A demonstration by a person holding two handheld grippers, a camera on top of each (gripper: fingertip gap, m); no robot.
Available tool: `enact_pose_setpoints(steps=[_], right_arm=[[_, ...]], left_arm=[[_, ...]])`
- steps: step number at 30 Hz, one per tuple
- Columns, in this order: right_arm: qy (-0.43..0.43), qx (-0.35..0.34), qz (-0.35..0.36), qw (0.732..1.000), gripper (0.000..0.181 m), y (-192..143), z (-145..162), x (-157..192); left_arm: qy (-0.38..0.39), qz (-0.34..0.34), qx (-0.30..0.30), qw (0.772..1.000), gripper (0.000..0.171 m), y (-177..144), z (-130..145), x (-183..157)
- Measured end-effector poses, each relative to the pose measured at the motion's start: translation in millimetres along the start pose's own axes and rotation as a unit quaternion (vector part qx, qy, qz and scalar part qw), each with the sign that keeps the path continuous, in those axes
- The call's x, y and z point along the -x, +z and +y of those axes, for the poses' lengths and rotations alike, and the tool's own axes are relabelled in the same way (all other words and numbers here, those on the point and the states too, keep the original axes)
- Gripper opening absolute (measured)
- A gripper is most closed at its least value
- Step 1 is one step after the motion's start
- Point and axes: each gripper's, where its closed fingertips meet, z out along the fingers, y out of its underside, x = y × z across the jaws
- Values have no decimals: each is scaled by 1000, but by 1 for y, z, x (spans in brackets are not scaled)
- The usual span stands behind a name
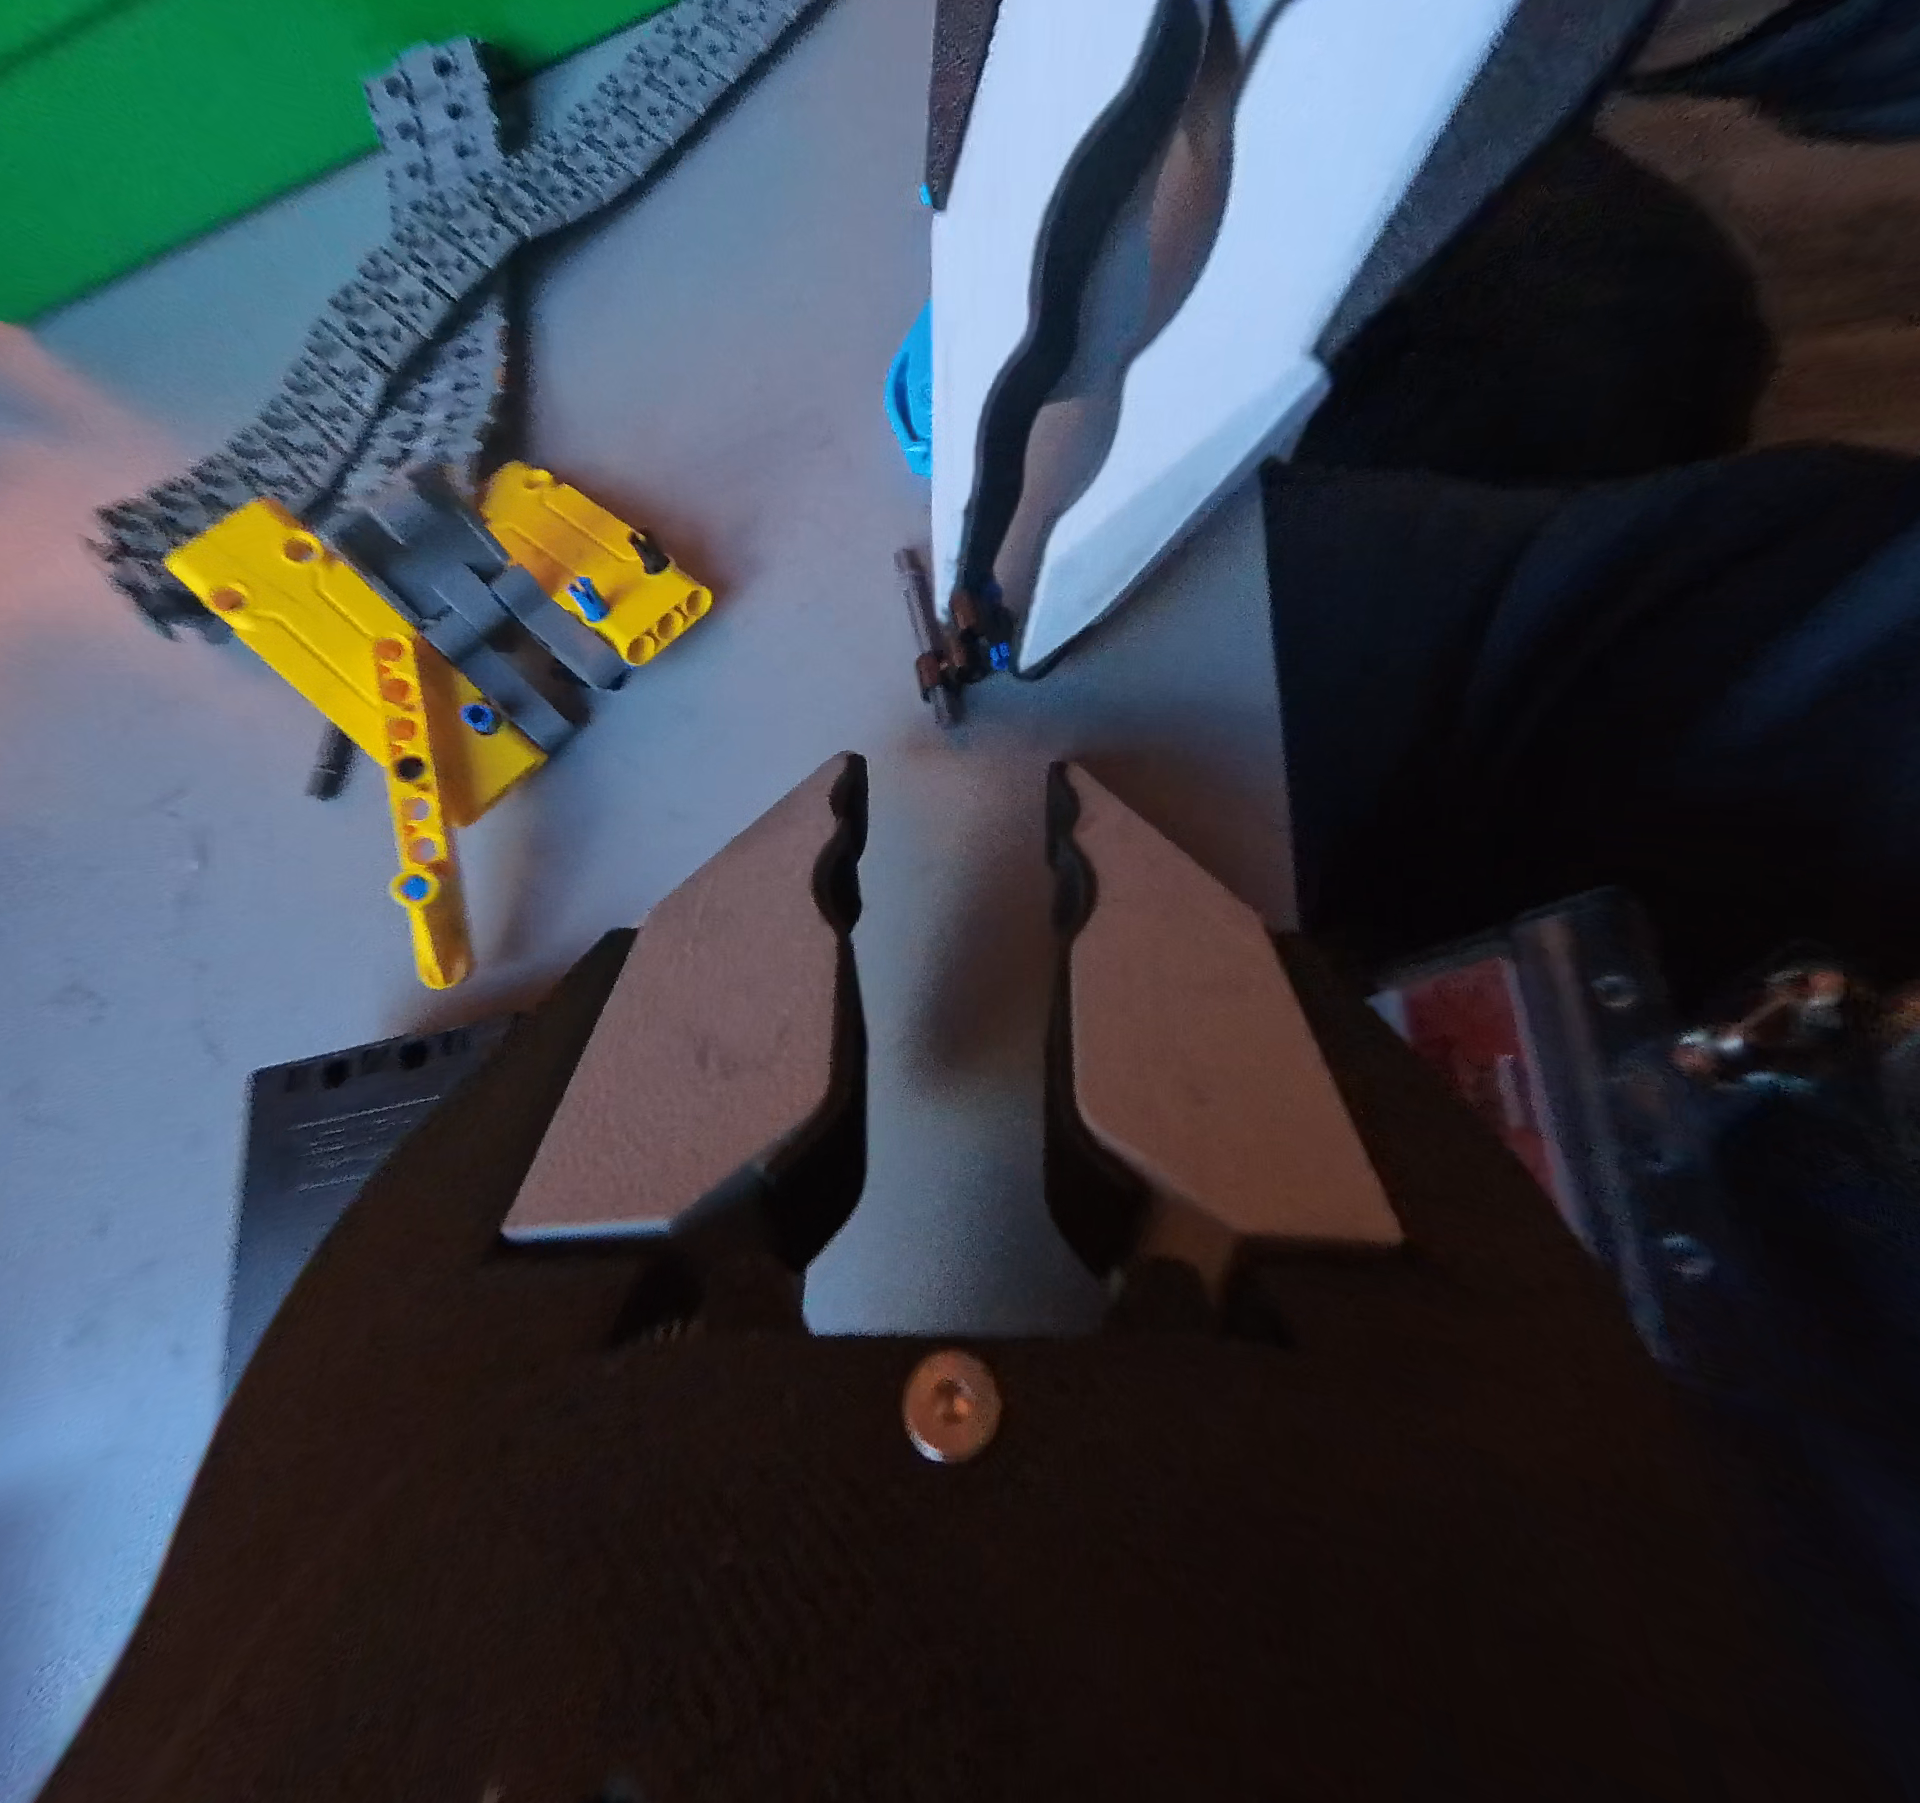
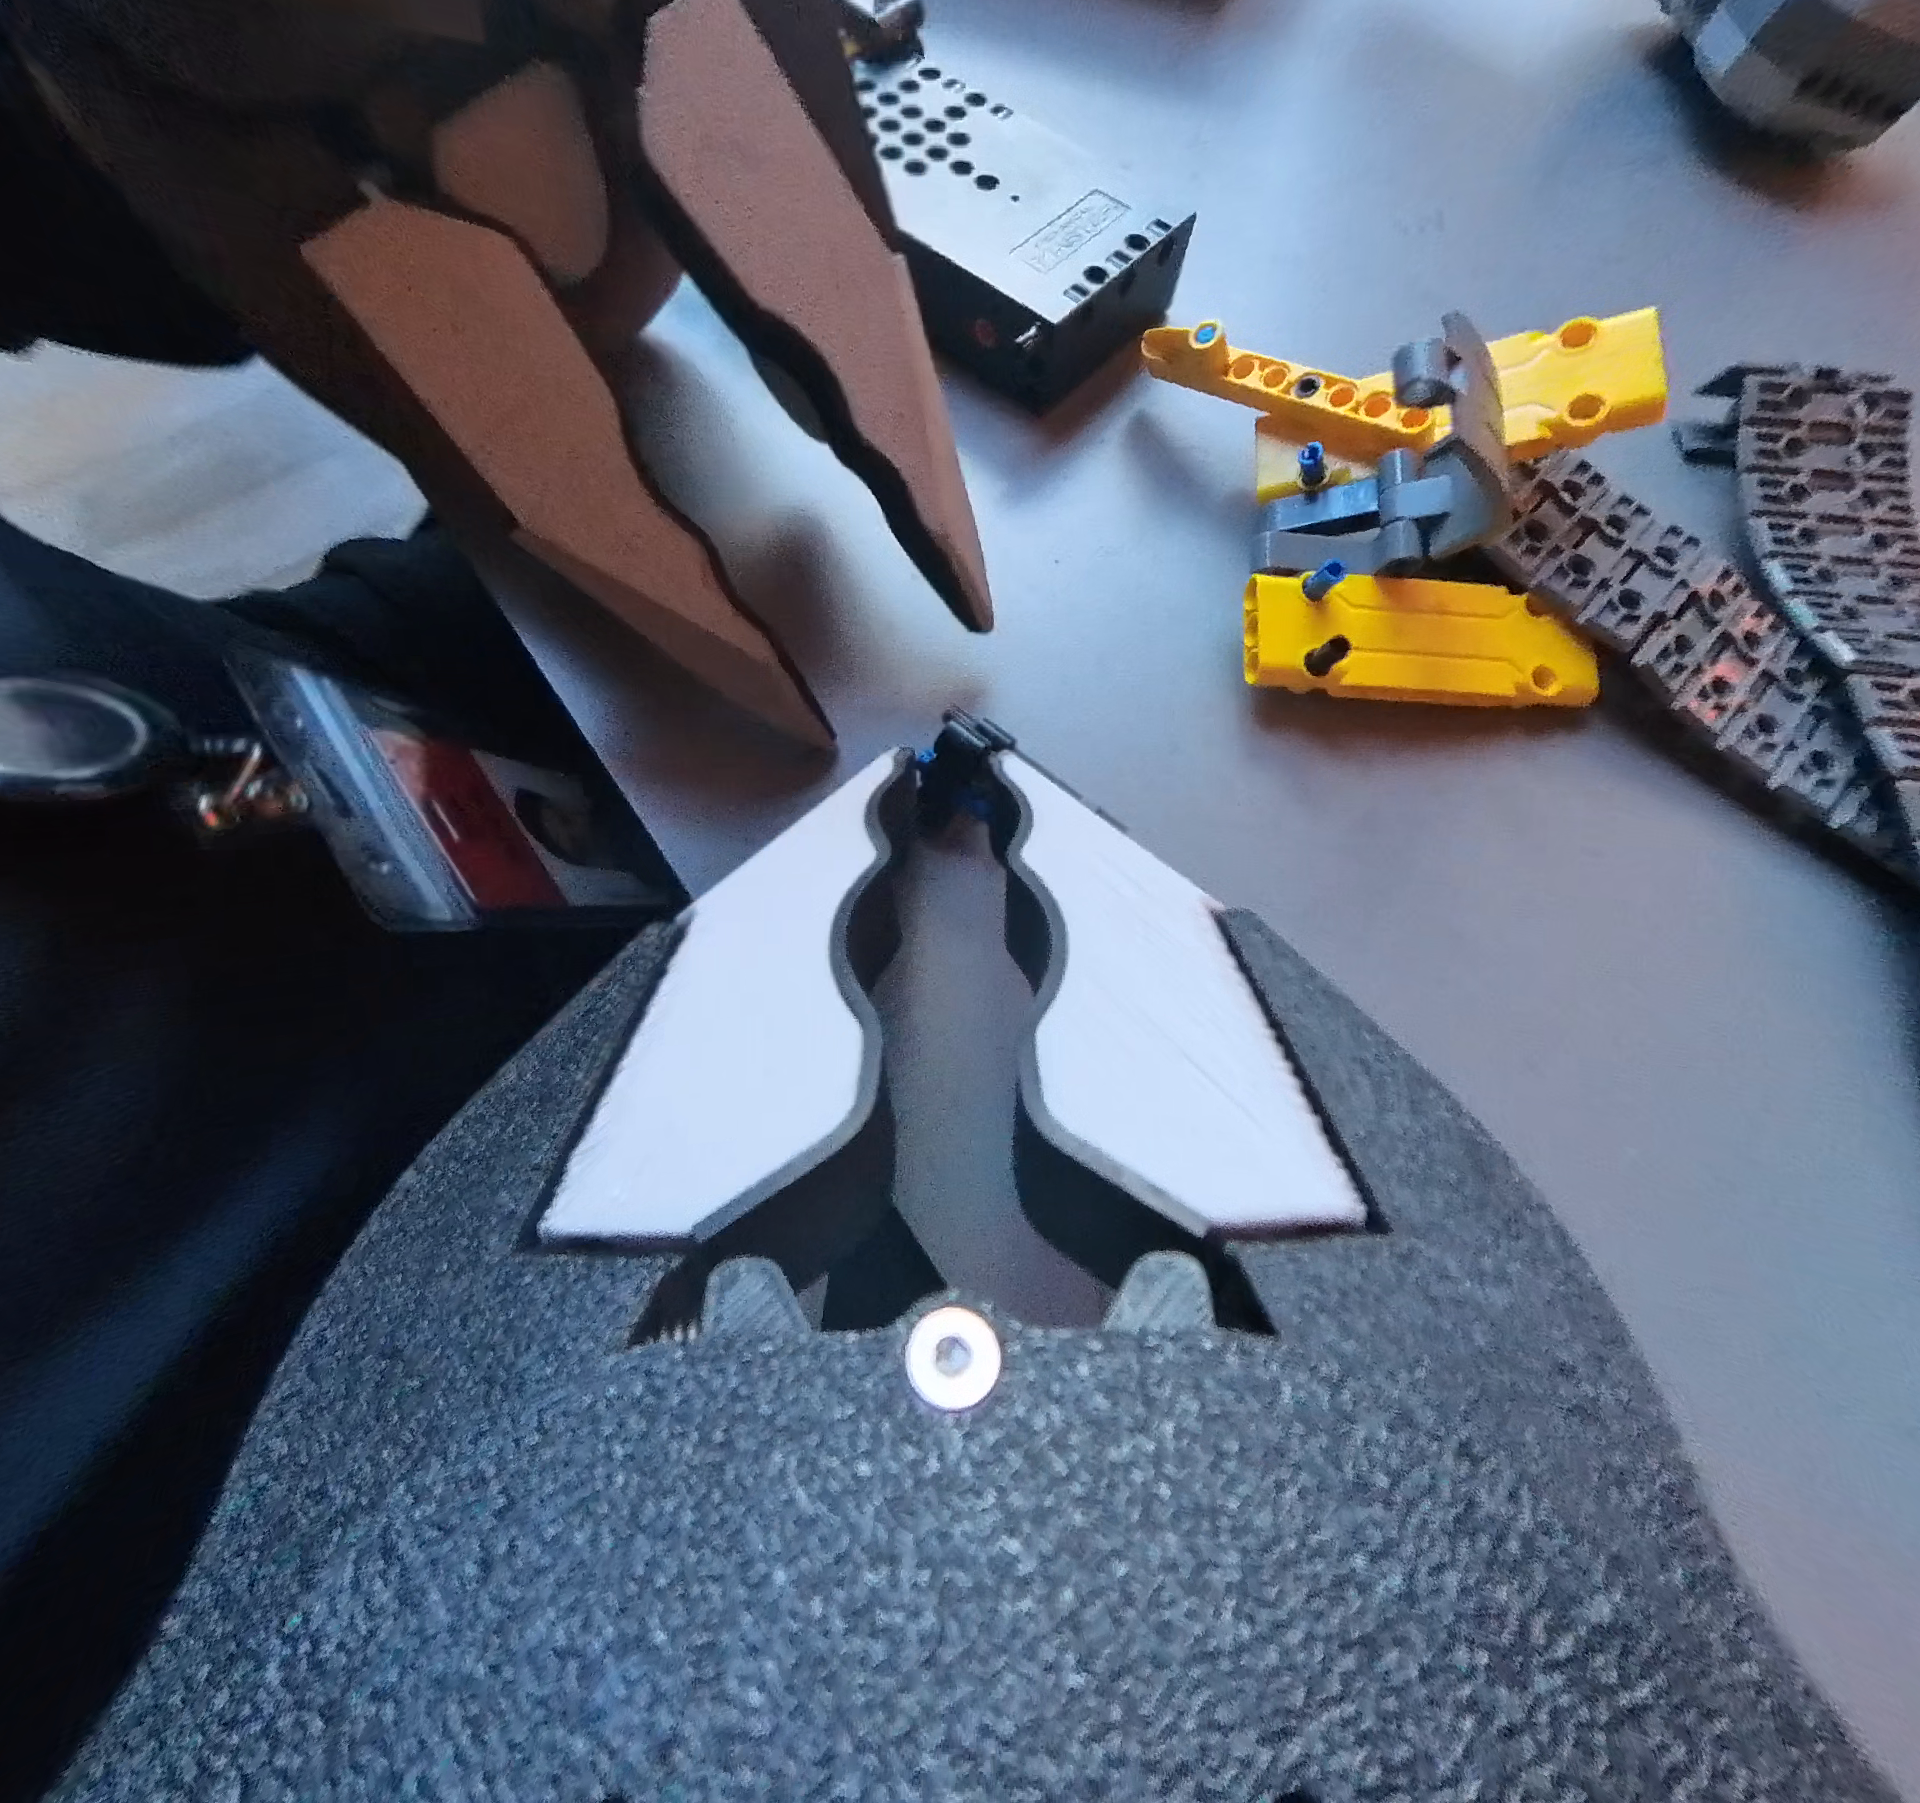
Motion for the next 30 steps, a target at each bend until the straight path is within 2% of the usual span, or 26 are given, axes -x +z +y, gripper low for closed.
enact_pose_setpoints(steps=[3,5,8,10,12,14,17,21,24,27,30], right_arm=[[79,-42,-60,994,9,-6,-12,7],[157,-93,-130,975,10,-15,-28,14],[264,-155,-247,919,10,-31,-47,21],[309,-175,-295,887,9,-38,-50,20],[334,-175,-315,871,9,-39,-47,18],[340,-171,-333,863,9,-41,-46,21],[332,-158,-339,866,9,-41,-46,25],[318,-142,-326,878,9,-37,-42,21],[295,-115,-277,907,9,-29,-36,11],[254,-108,-219,936,12,-36,-36,-5],[202,-99,-160,961,31,-45,-35,-16]], left_arm=[[57,-51,-7,997,31,-4,2,9],[82,-74,-35,993,33,-8,-6,12],[102,-56,-102,988,38,-17,-30,0],[112,-43,-128,985,34,-20,-39,-4],[115,-22,-154,981,22,-24,-47,-9],[109,-5,-176,978,19,-27,-56,-11],[95,37,-182,978,16,-26,-59,-17],[79,32,-167,982,8,-22,-51,-11],[94,-12,-121,988,6,-16,-41,-2],[131,-59,-80,986,6,-12,-32,5],[112,-58,-66,990,6,-10,-33,6]])
